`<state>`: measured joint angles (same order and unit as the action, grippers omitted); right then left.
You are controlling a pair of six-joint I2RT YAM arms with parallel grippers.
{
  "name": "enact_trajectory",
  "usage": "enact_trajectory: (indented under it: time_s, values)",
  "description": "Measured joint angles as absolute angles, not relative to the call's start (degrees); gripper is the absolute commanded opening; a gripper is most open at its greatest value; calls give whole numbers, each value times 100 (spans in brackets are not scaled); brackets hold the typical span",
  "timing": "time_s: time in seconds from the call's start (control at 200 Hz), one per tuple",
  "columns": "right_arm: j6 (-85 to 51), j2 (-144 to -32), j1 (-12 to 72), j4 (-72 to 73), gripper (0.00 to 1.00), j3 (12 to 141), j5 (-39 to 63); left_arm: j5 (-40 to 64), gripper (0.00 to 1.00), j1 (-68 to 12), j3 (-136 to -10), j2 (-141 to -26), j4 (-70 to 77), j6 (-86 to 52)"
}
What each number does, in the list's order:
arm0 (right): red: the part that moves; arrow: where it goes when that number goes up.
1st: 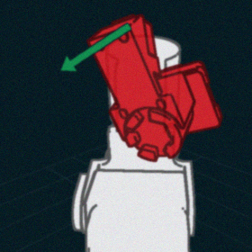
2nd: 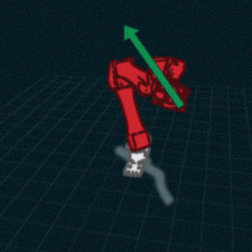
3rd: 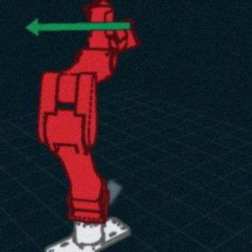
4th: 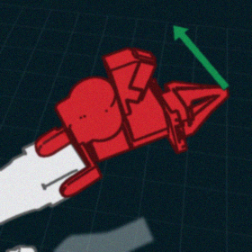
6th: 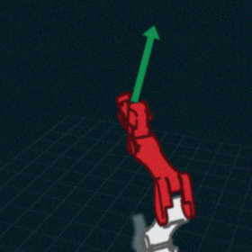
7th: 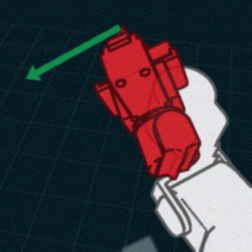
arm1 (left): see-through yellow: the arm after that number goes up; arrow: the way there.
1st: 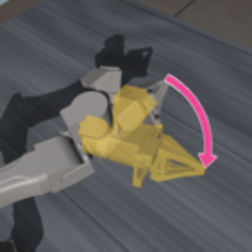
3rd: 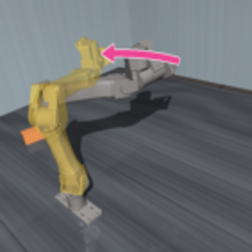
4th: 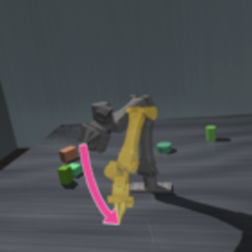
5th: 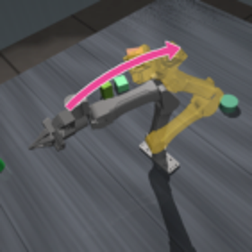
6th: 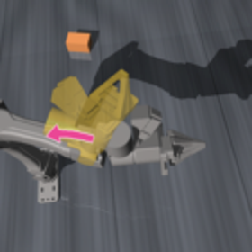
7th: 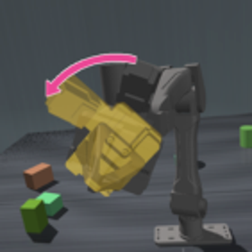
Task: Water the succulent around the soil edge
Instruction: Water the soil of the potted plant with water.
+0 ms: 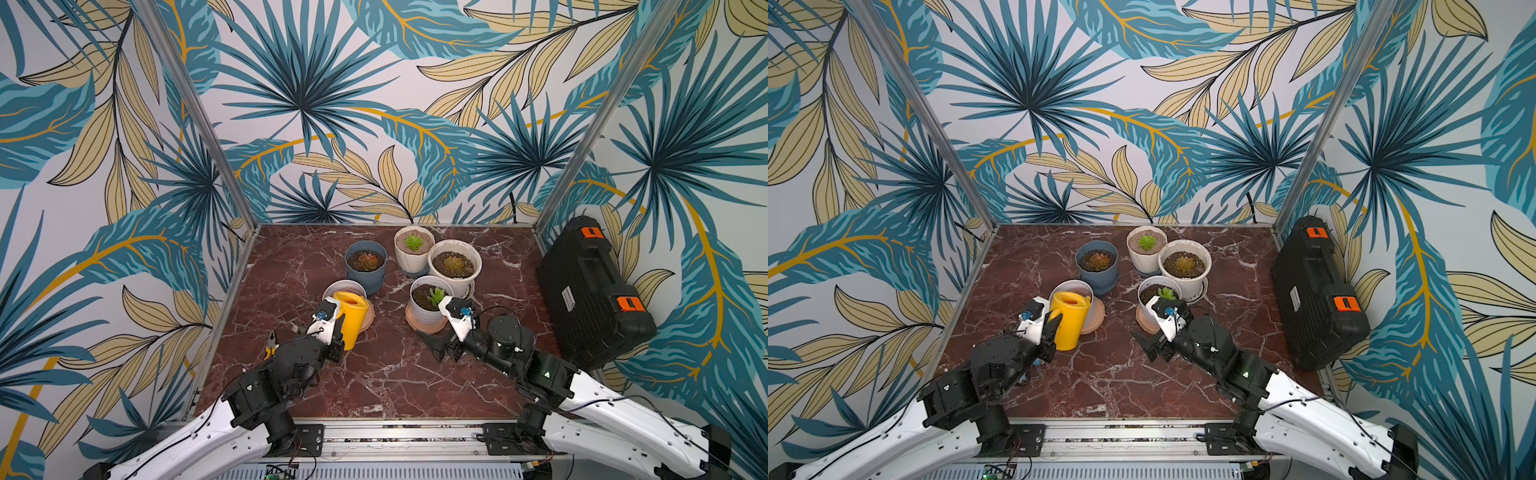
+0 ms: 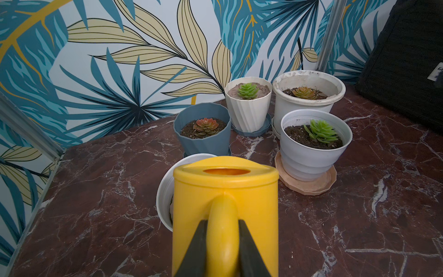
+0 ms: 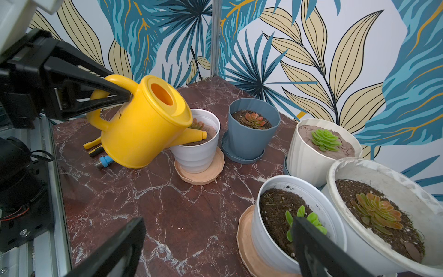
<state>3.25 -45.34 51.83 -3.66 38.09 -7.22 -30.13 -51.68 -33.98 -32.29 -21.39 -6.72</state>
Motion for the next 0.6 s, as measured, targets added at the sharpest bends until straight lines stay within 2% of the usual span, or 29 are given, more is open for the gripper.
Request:
enact_trajectory:
  time_s: [0.601]
  values:
    - [325,-4534,5183,-368,99,3809,-718,-2545,0,-4604,-4294,-4005,-2536,-550]
